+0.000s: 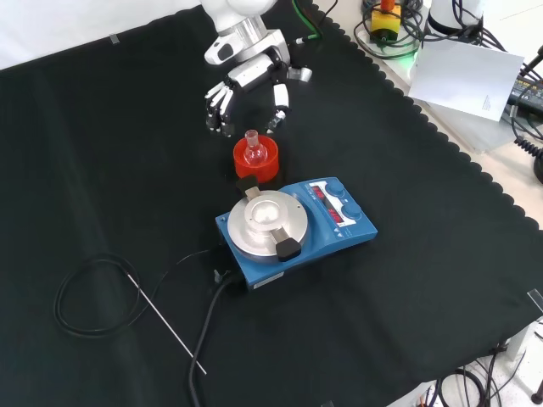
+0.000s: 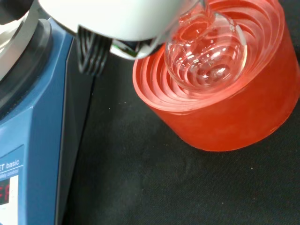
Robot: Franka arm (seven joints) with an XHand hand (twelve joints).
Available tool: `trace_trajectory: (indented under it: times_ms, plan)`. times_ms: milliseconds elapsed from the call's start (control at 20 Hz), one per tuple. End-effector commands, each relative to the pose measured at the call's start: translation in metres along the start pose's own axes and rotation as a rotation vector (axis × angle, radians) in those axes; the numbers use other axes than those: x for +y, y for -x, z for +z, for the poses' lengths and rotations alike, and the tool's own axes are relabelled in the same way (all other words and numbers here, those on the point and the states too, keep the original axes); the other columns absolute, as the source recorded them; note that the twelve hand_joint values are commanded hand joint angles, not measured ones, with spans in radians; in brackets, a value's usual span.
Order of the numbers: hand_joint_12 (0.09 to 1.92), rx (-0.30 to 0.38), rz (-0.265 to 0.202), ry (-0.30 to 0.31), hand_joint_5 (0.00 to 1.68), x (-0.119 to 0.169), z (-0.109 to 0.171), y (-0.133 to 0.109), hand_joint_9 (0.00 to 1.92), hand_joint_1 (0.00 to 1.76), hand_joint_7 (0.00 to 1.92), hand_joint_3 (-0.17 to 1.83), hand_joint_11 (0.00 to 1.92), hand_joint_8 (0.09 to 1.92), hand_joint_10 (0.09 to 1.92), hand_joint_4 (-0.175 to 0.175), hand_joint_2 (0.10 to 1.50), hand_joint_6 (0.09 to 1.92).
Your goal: Pick up the round-bottom flask.
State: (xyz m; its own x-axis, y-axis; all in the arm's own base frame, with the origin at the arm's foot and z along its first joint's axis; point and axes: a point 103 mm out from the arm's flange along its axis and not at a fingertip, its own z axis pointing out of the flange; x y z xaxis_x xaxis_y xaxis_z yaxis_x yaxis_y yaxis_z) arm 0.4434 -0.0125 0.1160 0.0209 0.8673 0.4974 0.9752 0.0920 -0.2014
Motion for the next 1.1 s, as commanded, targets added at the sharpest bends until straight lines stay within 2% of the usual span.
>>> trace_trajectory:
  times_ms: [50, 400, 600, 700, 1100]
  plan:
    - [1.43, 0.007, -0.004, -0.005, 0.56, 0.002, -0.003, 0.008, 0.42, 1.01, 0.21, 0.76, 0.06, 0.69, 0.70, -0.039, 0.49, 0.70]
    - [1.43, 0.002, 0.002, -0.009, 0.60, 0.004, -0.003, 0.015, 0.42, 1.01, 0.22, 0.75, 0.07, 0.69, 0.70, -0.040, 0.50, 0.72]
    - [1.43, -0.010, 0.005, -0.023, 0.63, 0.010, 0.006, 0.008, 0.42, 1.01, 0.22, 0.74, 0.08, 0.69, 0.70, -0.041, 0.51, 0.73]
    - [1.43, -0.002, -0.002, -0.015, 0.63, 0.008, 0.002, 0.016, 0.43, 1.01, 0.22, 0.74, 0.08, 0.69, 0.70, -0.041, 0.51, 0.74]
    - [1.43, -0.034, -0.020, 0.007, 0.68, 0.014, 0.016, 0.005, 0.44, 1.01, 0.24, 0.73, 0.09, 0.69, 0.70, -0.045, 0.52, 0.76]
